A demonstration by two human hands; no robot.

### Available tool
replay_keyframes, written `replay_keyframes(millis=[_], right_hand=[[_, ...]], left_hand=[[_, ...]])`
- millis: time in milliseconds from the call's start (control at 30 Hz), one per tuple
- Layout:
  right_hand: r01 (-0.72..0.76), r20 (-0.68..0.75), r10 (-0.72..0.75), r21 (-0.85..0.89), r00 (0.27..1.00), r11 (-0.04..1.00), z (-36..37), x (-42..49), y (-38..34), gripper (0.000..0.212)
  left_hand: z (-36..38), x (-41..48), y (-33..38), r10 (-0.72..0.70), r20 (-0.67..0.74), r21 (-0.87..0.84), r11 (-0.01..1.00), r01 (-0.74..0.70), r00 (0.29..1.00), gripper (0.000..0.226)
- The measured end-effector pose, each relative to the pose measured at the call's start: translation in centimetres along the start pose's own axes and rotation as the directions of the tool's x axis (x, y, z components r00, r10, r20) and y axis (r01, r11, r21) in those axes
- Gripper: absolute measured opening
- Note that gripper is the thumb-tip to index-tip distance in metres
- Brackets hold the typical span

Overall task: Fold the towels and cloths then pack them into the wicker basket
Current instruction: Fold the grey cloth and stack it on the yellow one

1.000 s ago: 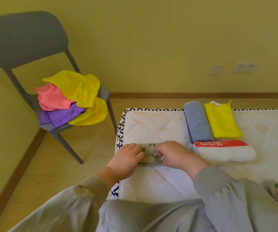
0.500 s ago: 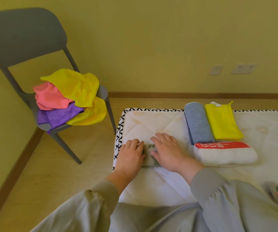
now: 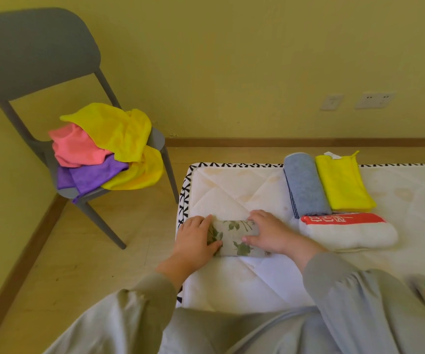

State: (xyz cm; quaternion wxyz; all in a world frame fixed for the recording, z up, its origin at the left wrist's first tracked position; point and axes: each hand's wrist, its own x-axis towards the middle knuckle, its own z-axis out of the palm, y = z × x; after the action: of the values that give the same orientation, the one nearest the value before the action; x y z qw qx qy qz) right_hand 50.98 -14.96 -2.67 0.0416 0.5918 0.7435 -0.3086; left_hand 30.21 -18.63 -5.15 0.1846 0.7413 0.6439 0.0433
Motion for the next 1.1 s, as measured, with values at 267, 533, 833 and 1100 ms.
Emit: replay_keyframes(millis=[267,533,833,1100], right_hand=[[-0.058,0.036,0.050,0.279,0.998,0.958,-1.1,-0.1,0.2,0.031],[-0.141,0.296,0.018,0.399,0.955,0.906,-2.9,-2.0,1.9,0.038],[-0.094,0.068,0.065,0.703,0.996,0.705,-4.7,-1.7,0.0,0.015],[0.067,-0.241,0.398,0.913,0.885,0.403,-10.3,-1.4,4.7,0.012]], left_hand=[[-3.8,1.9,1.4,0.059,0.212,-0.185,0.983,-0.019,0.975,0.037],[-3.9,1.5,2.8,-0.172,0.306,-0.888,0.303,0.346,0.936,0.024],[-5.2,2.8,6.9,-0.260,0.140,-0.952,0.231,0.202,0.955,0.029],[-2.2,6.6,10.7,-0.150,-0.105,-0.684,0.729,0.038,0.983,0.047]])
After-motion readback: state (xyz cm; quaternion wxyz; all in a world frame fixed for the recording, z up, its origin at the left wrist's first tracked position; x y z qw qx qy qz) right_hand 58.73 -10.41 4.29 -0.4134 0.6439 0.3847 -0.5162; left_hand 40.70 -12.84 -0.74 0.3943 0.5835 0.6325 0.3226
